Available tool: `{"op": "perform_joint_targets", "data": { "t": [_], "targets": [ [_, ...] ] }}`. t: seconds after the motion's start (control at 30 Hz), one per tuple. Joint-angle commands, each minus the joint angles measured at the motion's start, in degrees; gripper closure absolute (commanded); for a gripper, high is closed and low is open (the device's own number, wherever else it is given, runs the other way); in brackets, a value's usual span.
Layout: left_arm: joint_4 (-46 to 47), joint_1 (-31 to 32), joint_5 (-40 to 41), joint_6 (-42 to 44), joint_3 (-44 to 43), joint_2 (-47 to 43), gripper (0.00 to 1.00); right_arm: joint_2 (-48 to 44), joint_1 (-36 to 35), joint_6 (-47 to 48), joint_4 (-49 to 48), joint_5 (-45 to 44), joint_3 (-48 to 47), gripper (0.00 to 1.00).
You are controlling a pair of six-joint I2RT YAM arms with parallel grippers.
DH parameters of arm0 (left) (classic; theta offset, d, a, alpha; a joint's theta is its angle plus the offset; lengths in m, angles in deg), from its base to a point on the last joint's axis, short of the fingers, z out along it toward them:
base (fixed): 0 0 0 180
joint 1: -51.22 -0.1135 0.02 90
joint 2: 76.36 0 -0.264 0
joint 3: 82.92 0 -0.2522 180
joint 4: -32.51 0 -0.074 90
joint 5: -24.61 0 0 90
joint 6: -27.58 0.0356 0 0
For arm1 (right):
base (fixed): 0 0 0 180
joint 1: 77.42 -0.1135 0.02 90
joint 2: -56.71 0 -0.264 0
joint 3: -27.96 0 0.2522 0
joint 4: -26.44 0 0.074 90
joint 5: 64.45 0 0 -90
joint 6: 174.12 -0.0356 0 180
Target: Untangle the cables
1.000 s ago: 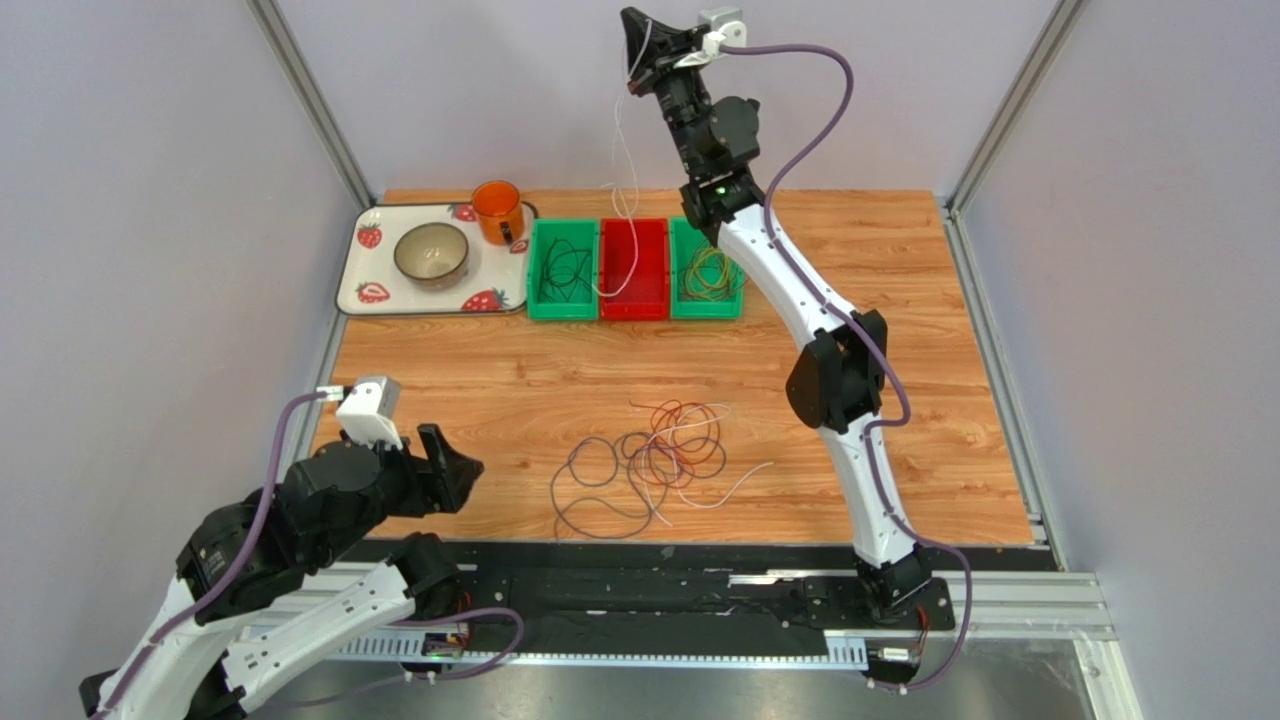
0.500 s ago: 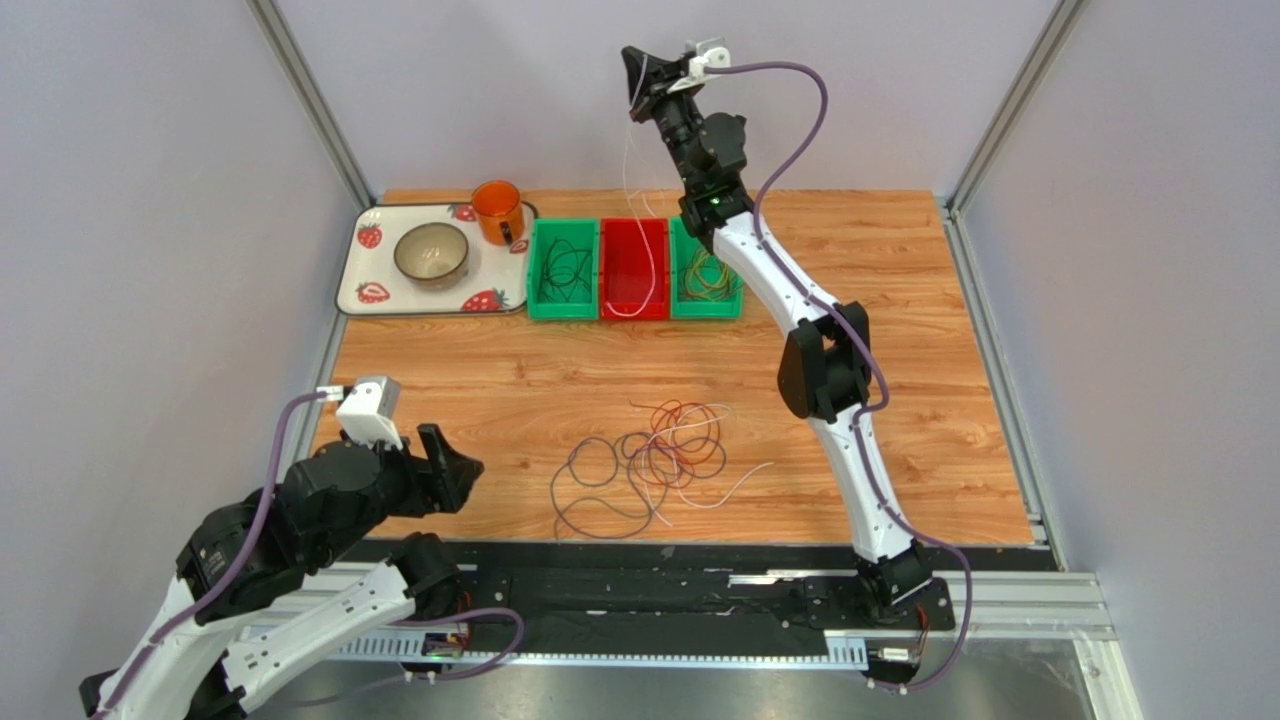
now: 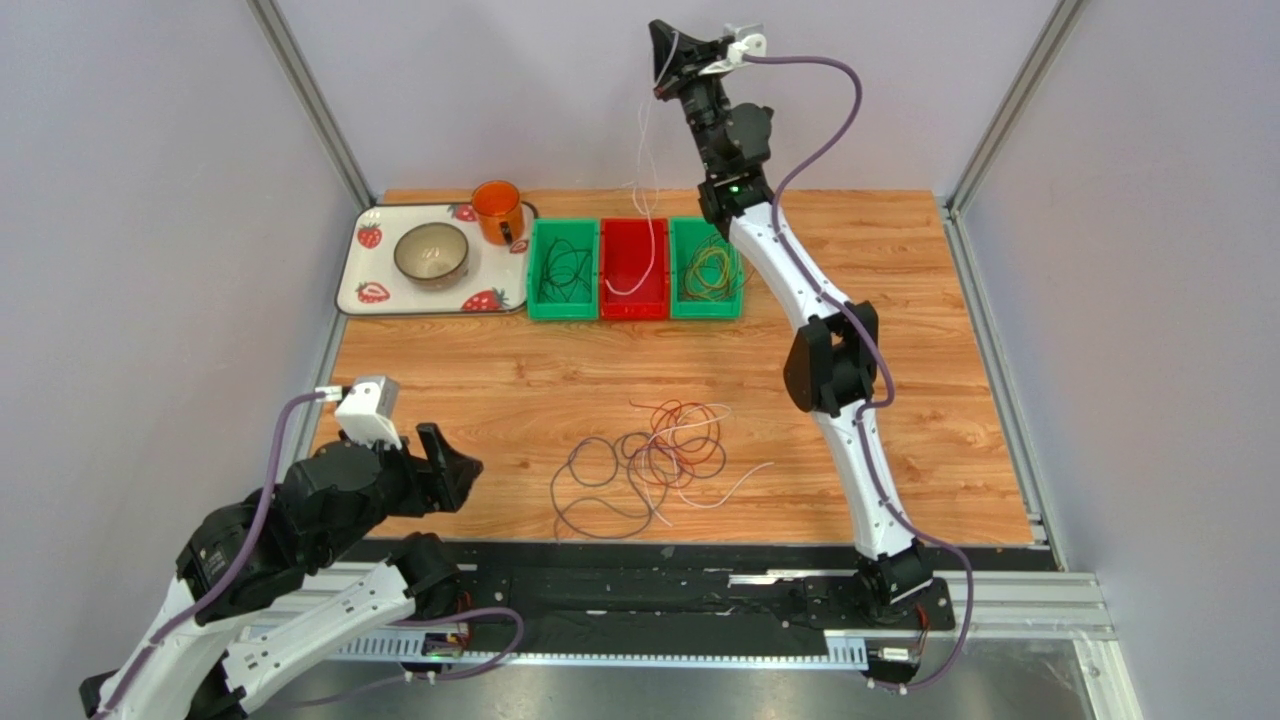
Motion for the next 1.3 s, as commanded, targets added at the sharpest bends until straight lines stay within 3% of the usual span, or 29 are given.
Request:
{"op": "perform_joint_targets", "data": {
  "t": [0.0, 0.23, 0.37, 0.93, 1.27],
  "targets": [
    [-0.1, -0.6, 0.5, -0.7, -0.1, 0.8, 0.15, -0.1, 0.7, -2.2, -3.5, -0.5, -2.6, 1.0],
    [-0.1, -0.7, 0.4, -0.6, -0.1, 0.7, 0.15, -3.2, 0.5, -7.6, -12.2, 2.1, 12.8, 1.0],
    [0.1, -0.7, 0.3, -0.5, -0.1, 0.8, 0.15, -6.6, -0.9, -5.9, -15.3, 2.7, 22.9, 1.0],
    [0.1, -0.8, 0.2, -0.5, -0.1, 0.5, 0.16, -15.9, -5.3, 1.8, -15.7, 4.6, 29.7, 1.0],
    [0.4, -0.8, -0.3, 0.0, 0.0, 0.3, 0.16, -23.5, -6.6, 2.0, -20.4, 1.1, 45.6, 1.0]
  ]
}}
